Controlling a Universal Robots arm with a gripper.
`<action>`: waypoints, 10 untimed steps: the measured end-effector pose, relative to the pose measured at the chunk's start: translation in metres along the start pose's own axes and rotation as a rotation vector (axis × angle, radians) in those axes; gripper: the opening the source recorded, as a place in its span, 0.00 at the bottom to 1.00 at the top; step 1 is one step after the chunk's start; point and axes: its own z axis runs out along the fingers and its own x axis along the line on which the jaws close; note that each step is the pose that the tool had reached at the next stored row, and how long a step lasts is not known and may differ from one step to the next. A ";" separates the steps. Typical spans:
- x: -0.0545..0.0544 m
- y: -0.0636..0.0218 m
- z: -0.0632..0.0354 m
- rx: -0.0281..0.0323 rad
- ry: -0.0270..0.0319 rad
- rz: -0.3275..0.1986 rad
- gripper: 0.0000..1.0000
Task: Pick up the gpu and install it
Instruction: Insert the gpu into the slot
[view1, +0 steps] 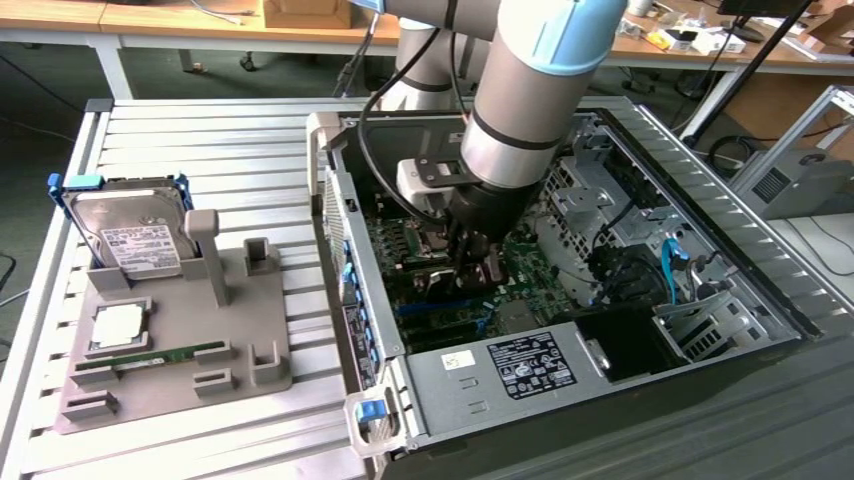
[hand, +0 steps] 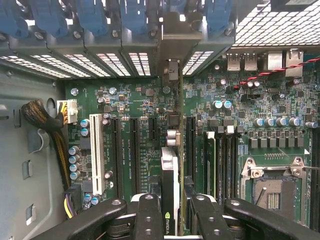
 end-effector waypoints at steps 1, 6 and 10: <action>0.000 0.0000 0.0005 0.0001 -0.0002 0.000 0.27; 0.000 0.0000 0.0006 -0.0001 0.0001 -0.003 0.27; 0.000 0.0000 0.0014 0.0000 -0.0001 -0.003 0.27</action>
